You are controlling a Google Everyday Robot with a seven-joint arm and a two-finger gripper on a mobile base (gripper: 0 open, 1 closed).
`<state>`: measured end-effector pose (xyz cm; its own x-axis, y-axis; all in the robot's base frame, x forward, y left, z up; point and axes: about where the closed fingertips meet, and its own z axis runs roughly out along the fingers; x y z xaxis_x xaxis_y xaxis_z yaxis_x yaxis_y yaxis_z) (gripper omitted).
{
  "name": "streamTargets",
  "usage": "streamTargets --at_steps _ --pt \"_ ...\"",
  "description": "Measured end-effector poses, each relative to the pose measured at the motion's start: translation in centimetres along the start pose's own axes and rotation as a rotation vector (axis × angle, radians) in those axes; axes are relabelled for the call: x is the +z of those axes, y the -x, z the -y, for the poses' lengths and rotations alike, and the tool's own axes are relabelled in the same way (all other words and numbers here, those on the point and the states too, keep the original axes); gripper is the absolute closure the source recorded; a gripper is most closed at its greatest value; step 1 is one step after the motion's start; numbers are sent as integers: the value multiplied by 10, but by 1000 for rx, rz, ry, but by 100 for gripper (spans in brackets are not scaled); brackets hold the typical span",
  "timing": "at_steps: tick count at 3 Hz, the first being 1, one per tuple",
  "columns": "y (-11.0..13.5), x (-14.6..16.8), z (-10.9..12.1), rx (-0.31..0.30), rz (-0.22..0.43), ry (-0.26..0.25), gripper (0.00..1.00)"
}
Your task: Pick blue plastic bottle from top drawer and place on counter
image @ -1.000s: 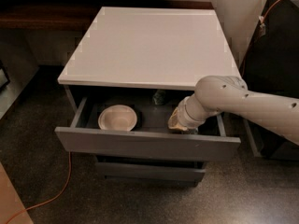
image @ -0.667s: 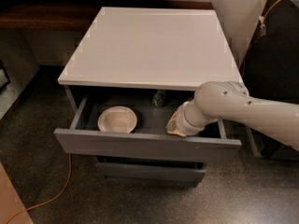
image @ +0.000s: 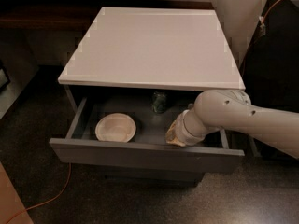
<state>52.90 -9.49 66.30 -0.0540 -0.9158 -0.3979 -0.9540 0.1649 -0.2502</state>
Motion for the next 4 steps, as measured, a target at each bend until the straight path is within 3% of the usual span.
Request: streamTargets --at_steps 2,4 --pt "1 -14 -43 45 0 23 100" --pt "-1 -20 -69 72 -16 53 100"
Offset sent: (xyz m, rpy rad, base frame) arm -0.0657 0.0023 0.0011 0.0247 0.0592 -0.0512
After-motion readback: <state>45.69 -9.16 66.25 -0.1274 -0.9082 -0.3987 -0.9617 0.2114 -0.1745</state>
